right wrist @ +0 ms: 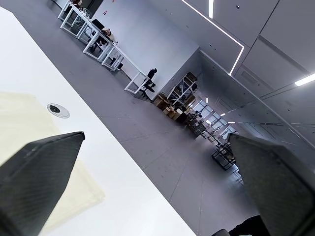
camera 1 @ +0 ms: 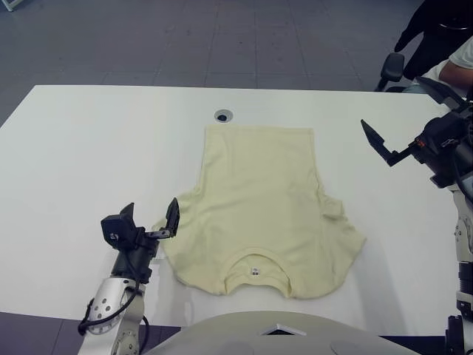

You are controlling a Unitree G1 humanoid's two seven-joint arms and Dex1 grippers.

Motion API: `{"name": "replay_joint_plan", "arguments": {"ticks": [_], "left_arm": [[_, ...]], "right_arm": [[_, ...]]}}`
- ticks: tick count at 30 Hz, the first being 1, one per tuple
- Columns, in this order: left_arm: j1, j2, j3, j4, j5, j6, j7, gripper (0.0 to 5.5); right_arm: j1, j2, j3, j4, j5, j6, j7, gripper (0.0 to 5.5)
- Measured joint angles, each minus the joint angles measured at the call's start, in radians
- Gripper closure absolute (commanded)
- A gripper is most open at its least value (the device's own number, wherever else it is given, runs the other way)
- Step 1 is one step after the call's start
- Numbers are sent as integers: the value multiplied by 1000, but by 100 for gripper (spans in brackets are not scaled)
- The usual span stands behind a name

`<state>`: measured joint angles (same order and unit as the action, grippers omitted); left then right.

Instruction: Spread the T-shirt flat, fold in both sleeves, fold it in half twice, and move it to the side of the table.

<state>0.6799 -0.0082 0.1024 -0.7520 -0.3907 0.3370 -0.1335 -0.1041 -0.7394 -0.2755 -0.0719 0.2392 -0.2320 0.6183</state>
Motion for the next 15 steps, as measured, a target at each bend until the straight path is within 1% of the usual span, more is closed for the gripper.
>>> {"name": "replay_joint_plan", "arguments": {"ticks": [4,7,10,15], "left_arm": [[26,-53,1,39,-63,35,42,106],[38,-89,13,90,-95,52,79,169],[31,-93,21,108,-125,51,93,214],[16,-95,39,140,-169,41,112,314]], "right_arm": [[1,2,-1,-7,0,2,-1,10],[1,3,-5,-9,0,2,-1,10],[3,3,-8,-12,0,2,-1,10],[11,3,-15,-21,0,2,0,10]]}}
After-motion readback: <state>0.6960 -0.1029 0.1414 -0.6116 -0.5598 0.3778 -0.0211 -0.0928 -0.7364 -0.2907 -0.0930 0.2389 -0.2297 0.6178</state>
